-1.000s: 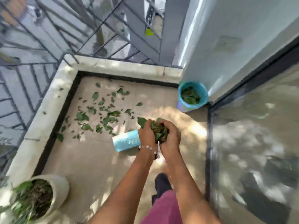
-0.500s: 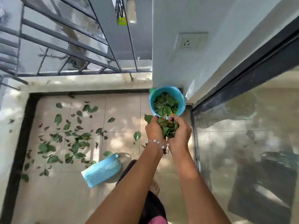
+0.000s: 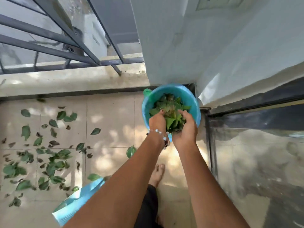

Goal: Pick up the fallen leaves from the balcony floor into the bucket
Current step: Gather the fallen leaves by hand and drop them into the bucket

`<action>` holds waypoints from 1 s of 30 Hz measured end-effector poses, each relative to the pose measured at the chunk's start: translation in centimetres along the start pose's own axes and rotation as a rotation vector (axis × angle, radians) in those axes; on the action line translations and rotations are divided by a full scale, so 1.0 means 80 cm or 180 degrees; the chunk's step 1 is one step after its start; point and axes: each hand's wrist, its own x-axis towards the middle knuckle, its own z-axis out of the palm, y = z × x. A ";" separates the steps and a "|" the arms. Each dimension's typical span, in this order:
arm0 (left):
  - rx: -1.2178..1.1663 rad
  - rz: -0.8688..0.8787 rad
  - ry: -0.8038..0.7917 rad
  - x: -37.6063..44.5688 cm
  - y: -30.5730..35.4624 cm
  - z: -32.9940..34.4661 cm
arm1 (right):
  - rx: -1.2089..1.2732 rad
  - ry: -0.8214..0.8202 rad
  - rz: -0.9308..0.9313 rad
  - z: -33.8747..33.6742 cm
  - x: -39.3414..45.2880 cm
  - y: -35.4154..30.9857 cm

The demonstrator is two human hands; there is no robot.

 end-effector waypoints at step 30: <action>0.0487 0.0890 0.0187 -0.330 0.001 -0.243 | -0.1048 -0.0536 -0.0069 -0.055 -0.341 0.039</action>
